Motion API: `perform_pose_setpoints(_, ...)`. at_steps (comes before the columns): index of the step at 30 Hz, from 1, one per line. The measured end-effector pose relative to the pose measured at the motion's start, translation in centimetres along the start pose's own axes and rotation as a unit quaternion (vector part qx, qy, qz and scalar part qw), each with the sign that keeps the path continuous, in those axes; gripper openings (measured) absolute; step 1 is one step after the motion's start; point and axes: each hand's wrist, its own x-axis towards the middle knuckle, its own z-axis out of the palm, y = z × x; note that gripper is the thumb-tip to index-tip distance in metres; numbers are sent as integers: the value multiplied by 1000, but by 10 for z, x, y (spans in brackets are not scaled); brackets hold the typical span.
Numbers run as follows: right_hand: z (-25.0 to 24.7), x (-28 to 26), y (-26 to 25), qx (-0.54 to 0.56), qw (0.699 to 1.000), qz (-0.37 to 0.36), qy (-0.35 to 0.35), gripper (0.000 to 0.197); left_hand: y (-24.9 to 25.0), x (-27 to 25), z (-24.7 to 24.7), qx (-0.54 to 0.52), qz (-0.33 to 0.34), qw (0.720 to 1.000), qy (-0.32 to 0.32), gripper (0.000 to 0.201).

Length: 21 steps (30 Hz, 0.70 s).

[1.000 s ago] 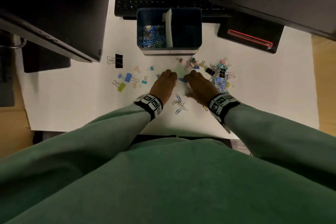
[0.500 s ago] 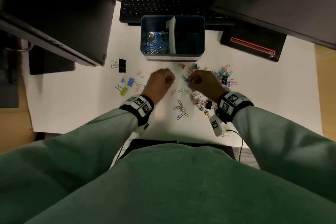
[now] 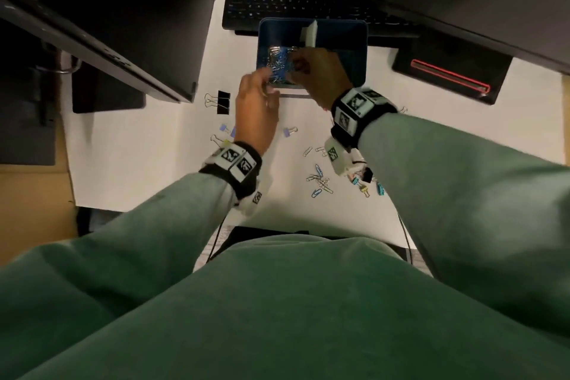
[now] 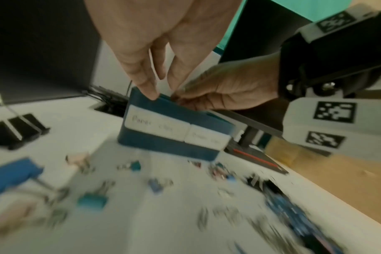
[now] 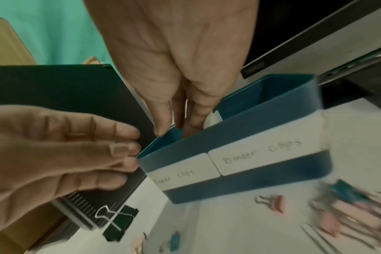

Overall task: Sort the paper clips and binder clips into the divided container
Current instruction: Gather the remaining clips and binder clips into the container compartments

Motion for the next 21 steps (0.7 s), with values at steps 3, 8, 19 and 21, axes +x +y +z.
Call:
perform_pose_setpoints(3, -10, -39, 16, 6, 997, -46, 65, 14, -10, -40, 14, 69, 41, 991, -106, 17)
perform_pose_setpoints(8, -9, -104, 76, -131, 991, 4, 6, 20, -26, -73, 49, 208, 192, 882, -376, 53)
perform_pose_setpoints(19, -4, -142, 116, -269, 957, 33, -104, 42, -41, -77, 65, 257, 191, 902, -288, 63)
perform_pose_setpoints(21, -6, -142, 116, -279, 953, 24, -117, 46, -40, -76, 65, 277, 187, 895, -295, 73)
